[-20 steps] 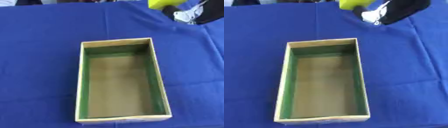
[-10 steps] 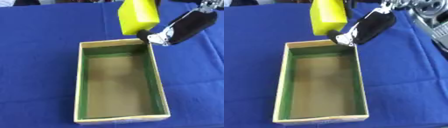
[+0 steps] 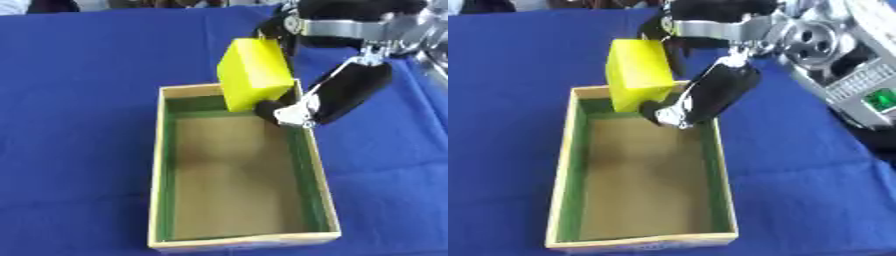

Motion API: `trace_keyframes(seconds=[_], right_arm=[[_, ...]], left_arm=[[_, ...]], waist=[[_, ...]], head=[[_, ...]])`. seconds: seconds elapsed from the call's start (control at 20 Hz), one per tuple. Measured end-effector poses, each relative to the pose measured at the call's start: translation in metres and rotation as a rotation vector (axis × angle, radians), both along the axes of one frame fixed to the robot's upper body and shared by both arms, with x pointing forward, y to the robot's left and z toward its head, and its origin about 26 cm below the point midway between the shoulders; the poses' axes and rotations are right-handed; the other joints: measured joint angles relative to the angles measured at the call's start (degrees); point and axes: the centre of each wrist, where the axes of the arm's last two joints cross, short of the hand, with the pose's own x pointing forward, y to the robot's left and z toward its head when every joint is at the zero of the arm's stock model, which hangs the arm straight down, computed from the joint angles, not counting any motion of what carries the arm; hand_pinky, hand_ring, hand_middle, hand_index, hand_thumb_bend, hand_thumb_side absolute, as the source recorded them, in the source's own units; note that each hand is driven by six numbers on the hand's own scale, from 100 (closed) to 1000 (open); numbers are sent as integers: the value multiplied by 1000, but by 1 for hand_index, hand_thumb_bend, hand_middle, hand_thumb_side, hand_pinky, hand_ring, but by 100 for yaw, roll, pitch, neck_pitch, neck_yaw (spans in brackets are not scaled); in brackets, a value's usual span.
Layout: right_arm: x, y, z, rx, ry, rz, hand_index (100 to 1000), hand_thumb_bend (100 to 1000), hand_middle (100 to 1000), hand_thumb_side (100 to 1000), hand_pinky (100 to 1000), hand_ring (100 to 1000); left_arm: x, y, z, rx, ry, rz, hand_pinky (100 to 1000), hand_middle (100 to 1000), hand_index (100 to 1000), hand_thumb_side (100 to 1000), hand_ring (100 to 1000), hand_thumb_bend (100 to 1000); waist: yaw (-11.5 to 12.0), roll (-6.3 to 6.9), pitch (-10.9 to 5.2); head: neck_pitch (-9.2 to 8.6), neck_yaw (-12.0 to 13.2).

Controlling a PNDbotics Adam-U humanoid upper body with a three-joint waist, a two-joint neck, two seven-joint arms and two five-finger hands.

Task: Pick up objects on the table and place them in the box.

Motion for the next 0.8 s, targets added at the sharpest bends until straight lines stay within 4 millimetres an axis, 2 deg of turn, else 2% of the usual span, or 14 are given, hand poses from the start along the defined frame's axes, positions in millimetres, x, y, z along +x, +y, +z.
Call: trace_keyframes(seconds=[0.5, 0.8], right_arm=[[0, 10, -15, -60, 57, 21, 511, 100, 393, 438, 615, 623], [5, 18, -27, -117, 65, 34, 594, 100, 456, 463, 630, 665]], left_arm=[[0, 0, 0, 0, -1, -1, 624, 738, 758, 1000, 771, 103], [0, 0, 0, 0, -1, -2, 624, 739, 757, 1000, 770, 101]], waist=[[0, -14, 0], [4, -21, 0]], head=[[-1, -10], [-1, -16]])
